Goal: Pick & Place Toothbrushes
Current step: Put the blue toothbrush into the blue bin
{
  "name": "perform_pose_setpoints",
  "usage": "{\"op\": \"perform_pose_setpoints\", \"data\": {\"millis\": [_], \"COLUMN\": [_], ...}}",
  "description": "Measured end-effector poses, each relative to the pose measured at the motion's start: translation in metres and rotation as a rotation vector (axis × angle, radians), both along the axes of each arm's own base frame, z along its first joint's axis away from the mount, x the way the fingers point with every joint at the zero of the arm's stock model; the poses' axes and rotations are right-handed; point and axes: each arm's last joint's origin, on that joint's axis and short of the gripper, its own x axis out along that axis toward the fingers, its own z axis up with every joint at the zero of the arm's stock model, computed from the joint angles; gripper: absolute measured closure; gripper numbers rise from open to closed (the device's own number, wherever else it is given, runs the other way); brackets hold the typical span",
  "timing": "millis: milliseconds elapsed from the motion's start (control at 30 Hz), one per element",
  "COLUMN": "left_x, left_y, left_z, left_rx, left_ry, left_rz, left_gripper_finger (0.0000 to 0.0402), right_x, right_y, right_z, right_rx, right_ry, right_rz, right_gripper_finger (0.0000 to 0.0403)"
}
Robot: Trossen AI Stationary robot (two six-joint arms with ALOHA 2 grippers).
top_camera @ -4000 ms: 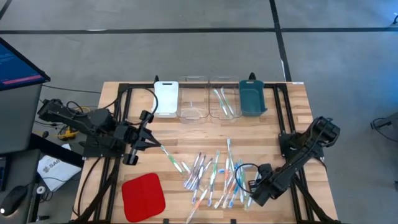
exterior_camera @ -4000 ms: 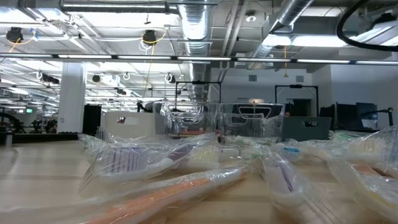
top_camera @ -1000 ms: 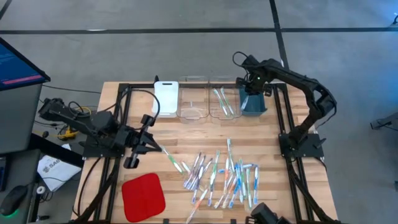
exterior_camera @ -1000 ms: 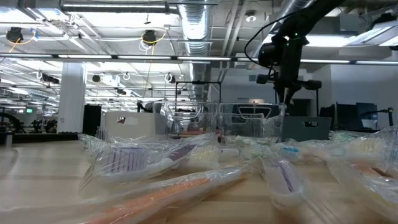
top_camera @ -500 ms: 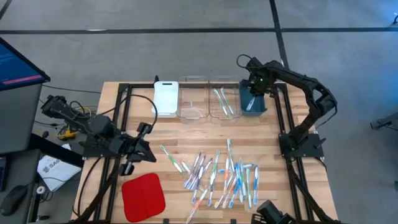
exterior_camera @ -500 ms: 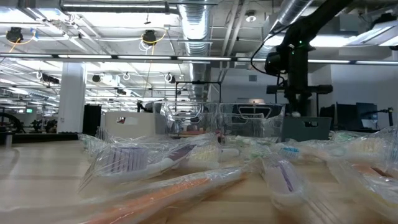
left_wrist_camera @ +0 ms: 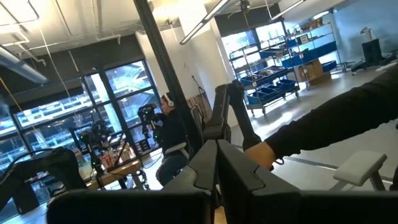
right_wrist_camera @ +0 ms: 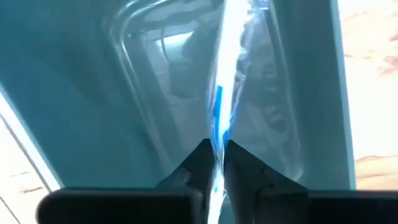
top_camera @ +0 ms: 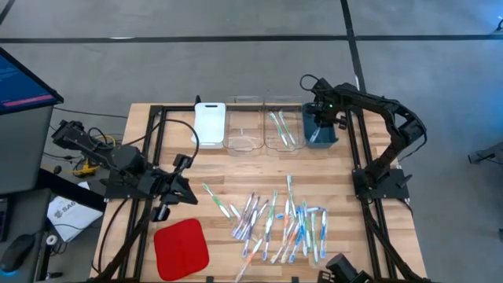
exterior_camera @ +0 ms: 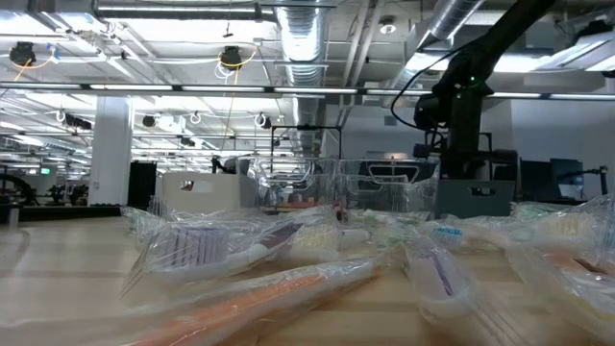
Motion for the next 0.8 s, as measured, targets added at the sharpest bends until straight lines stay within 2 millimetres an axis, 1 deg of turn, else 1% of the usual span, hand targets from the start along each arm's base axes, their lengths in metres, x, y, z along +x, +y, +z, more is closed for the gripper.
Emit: {"op": "perform_pose_setpoints", "data": {"millis": [200, 333, 500, 667, 800], "left_x": [0.000, 0.000, 0.000, 0.000, 0.000], "left_y": [0.000, 0.000, 0.000, 0.000, 0.000], "left_z": [0.000, 0.000, 0.000, 0.000, 0.000], "left_rx": [0.002, 0.002, 0.002, 0.002, 0.002], "left_ry": [-0.001, -0.001, -0.002, -0.002, -0.002], "left_rz": [0.001, 0.001, 0.001, 0.001, 0.001], "left_gripper_finger": [0.0394, 0.0394, 0.0394, 0.0394, 0.0394], "right_x": [0.002, 0.003, 0.005, 0.009, 0.012], "right_y": [-0.004, -0.006, -0.011, -0.016, -0.019], "right_z": [0.001, 0.002, 0.010, 0.027, 0.047], "right_rx": [-0.037, -0.055, -0.078, -0.103, -0.115], "right_ry": [-0.025, -0.045, -0.063, -0.077, -0.077], "right_rz": [0.006, 0.040, 0.070, 0.103, 0.140], "right_gripper_finger": [0.0314, 0.0289, 0.0261, 0.0239, 0.0230]}}
